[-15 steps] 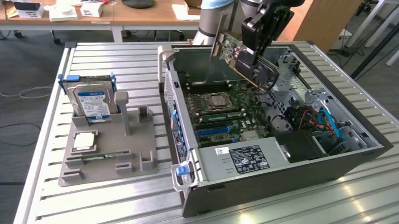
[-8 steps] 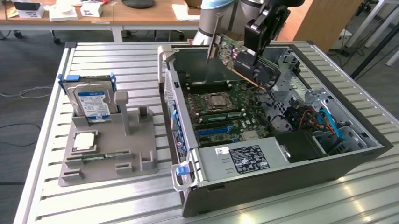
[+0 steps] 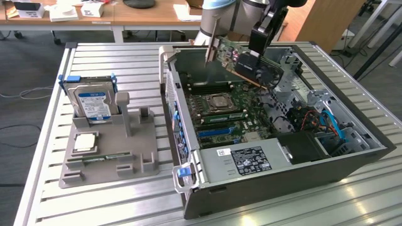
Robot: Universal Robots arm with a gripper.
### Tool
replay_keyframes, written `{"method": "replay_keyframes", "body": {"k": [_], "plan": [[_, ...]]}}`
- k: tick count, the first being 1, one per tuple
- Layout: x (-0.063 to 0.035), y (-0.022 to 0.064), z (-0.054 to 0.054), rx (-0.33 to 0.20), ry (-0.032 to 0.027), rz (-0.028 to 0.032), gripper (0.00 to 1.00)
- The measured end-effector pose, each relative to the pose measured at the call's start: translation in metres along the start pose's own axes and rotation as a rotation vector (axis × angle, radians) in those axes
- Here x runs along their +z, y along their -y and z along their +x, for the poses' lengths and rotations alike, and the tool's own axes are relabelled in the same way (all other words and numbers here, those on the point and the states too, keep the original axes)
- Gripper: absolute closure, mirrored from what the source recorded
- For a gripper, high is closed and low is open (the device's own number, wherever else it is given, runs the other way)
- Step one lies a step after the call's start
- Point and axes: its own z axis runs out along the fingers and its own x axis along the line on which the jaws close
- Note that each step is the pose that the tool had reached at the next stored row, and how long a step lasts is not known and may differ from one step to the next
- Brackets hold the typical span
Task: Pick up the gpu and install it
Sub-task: 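Insert the gpu into the slot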
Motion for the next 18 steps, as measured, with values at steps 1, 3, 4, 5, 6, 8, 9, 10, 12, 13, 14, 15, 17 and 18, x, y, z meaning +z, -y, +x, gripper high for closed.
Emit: {"method": "replay_keyframes", "body": {"k": [1, 3, 4, 5, 6, 8, 9, 10, 12, 13, 14, 15, 17, 18], "plan": [[0.0001, 0.0, 0.0, -0.02, -0.0009, -0.0001, 0.73], [0.0001, 0.0, 0.0, -0.055, -0.0027, -0.0003, 0.73], [0.0002, 0.0, 0.0, -0.073, -0.0036, -0.0004, 0.73], [0.0002, 0.0, 0.0, -0.091, -0.0045, -0.0004, 0.73], [0.0002, 0.0, 0.0, -0.109, -0.0054, -0.0005, 0.73], [0.0003, 0.0, 0.0, -0.145, -0.0071, -0.0007, 0.73], [0.0003, 0.0, 0.0, -0.165, -0.0081, -0.0008, 0.73], [0.0004, 0.0, 0.0, -0.182, -0.0089, -0.0008, 0.73], [0.0004, 0.0, 0.0, -0.218, -0.0107, -0.001, 0.73], [0.0005, 0.0, 0.0, -0.236, -0.0116, -0.0011, 0.73], [0.0005, 0.0, 0.0, -0.254, -0.0124, -0.0012, 0.73], [0.0005, 0.0, 0.0, -0.272, -0.0134, -0.0012, 0.73], [0.0006, 0.0, 0.0, -0.31, -0.0152, -0.0014, 0.73], [0.0006, 0.0, 0.0, -0.328, -0.0161, -0.0015, 0.73]]}}
